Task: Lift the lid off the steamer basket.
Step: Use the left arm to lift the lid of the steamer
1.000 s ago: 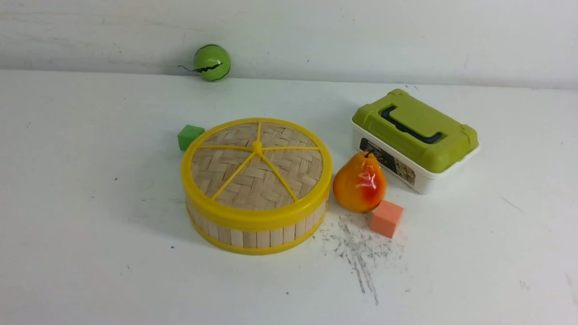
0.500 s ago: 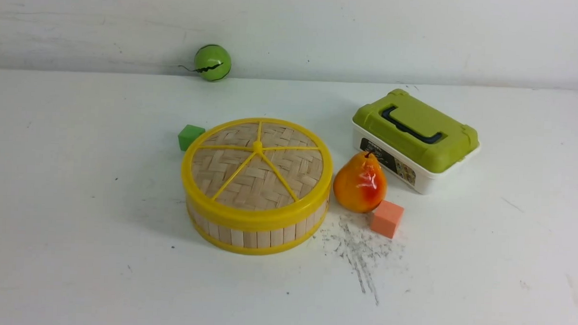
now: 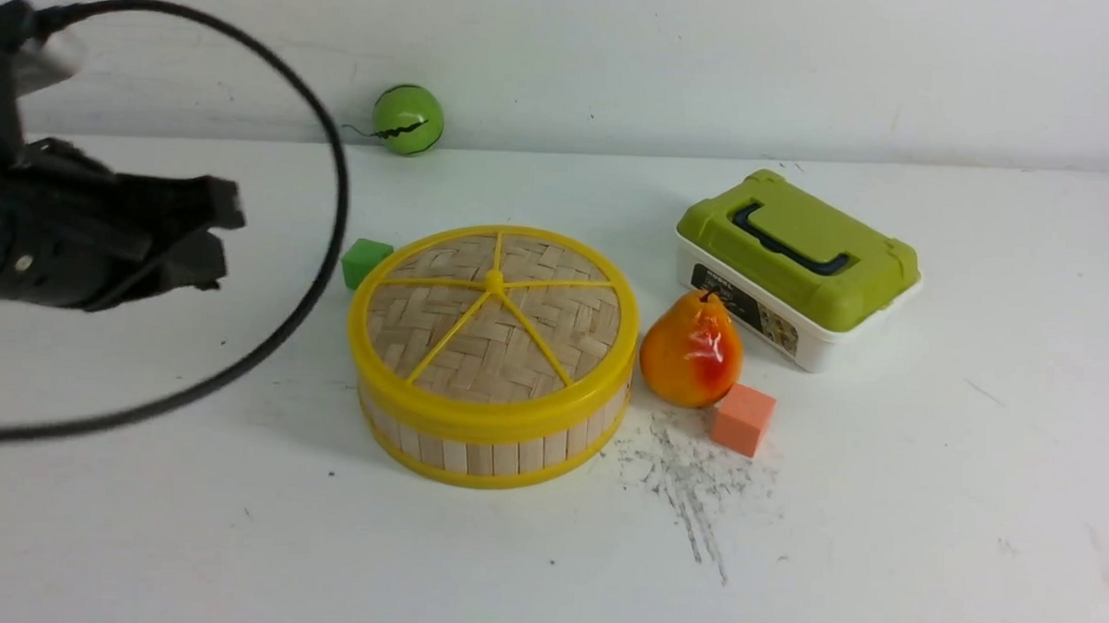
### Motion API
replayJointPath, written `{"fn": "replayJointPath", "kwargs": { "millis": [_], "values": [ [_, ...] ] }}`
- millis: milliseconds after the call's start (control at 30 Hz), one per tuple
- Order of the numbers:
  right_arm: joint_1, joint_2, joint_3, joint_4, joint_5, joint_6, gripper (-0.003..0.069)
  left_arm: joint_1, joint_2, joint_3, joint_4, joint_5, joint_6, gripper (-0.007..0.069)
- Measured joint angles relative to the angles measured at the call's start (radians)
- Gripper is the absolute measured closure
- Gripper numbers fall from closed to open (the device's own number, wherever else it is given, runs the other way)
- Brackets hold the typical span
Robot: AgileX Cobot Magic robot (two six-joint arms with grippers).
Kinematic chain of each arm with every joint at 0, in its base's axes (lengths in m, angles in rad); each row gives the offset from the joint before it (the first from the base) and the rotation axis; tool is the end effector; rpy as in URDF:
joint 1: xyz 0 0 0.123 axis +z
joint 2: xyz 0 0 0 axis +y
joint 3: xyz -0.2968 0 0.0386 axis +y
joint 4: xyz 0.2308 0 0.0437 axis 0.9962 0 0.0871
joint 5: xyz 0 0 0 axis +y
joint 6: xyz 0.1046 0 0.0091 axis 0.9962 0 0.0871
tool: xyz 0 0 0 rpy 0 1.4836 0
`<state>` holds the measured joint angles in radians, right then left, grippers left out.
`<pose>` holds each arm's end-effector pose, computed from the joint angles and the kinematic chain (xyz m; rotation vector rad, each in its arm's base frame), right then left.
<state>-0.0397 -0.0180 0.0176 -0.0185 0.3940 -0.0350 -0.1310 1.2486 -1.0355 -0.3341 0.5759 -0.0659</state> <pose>0.0334 -0.0021 0.1683 -0.0067 1.8777 -0.0698 0.2533 -0.0523 0.3460 -0.1499 2.2696 -0.4579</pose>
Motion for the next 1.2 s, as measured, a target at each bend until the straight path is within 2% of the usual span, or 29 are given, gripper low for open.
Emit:
{"fn": "replayJointPath", "kwargs": {
  "millis": [100, 333, 733, 833, 933, 1000, 1033, 1100, 1200],
  "values": [
    [0.000, 0.000, 0.000, 0.000, 0.000, 0.000, 0.0419, 0.000, 0.181, -0.218, -0.050, 0.211, 0.047, 0.0637],
    [0.000, 0.000, 0.000, 0.000, 0.000, 0.000, 0.0419, -0.048, 0.427, -0.547, -0.050, 0.429, 0.050, 0.0637],
    [0.000, 0.000, 0.000, 0.000, 0.000, 0.000, 0.0419, -0.293, 0.758, -1.077, 0.234, 0.657, -0.036, 0.0627],
    [0.000, 0.000, 0.000, 0.000, 0.000, 0.000, 0.0419, -0.332, 0.870, -1.197, 0.324, 0.664, -0.064, 0.0533],
    [0.000, 0.000, 0.000, 0.000, 0.000, 0.000, 0.0419, -0.339, 0.922, -1.247, 0.361, 0.664, -0.097, 0.0440],
    [0.000, 0.000, 0.000, 0.000, 0.000, 0.000, 0.0419, -0.339, 0.952, -1.268, 0.398, 0.664, -0.120, 0.0332],
    [0.000, 0.000, 0.000, 0.000, 0.000, 0.000, 0.0419, -0.339, 0.954, -1.268, 0.401, 0.664, -0.121, 0.0325],
    [0.000, 0.000, 0.000, 0.000, 0.000, 0.000, 0.0419, -0.339, 0.972, -1.272, 0.431, 0.664, -0.131, 0.0263],
    [0.000, 0.000, 0.000, 0.000, 0.000, 0.000, 0.0419, -0.339, 0.982, -1.272, 0.436, 0.664, -0.137, 0.0246]
  ]
}}
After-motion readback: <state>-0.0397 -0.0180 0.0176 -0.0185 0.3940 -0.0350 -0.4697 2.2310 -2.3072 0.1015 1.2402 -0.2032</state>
